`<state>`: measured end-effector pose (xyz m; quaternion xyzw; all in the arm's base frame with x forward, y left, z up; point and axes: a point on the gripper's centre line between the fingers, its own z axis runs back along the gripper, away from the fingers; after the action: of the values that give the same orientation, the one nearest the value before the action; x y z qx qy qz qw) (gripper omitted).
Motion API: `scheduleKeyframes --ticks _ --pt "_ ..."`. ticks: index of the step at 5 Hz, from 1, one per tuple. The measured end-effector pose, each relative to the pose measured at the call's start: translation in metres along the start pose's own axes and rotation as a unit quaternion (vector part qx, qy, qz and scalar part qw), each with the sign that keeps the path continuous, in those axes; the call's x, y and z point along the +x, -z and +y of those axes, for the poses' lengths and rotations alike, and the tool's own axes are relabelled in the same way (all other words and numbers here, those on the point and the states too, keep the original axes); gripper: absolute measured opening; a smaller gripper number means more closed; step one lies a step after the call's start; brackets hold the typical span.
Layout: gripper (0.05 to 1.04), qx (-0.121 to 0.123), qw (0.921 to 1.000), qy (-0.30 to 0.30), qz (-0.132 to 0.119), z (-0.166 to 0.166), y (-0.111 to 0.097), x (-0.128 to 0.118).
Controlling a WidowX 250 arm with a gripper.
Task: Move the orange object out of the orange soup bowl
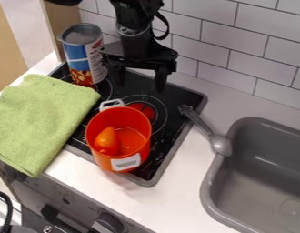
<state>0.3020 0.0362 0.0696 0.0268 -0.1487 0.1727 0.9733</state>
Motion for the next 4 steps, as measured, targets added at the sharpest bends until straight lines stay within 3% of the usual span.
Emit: scheduleKeyframes --ticks 1,2,3,4 --pt "0.995 0.004 0.9999 0.003 0.012 0.001 0.005 -0.005" --pt "0.995 0.009 0.9992 0.040 -0.003 0.003 0.006 -0.005" --pt "0.995 -0.024 0.9962 0.079 -0.027 0.007 -0.013 0.003" --pt "0.995 -0.026 0.9815 0.189 0.016 0.014 -0.016 -0.010"
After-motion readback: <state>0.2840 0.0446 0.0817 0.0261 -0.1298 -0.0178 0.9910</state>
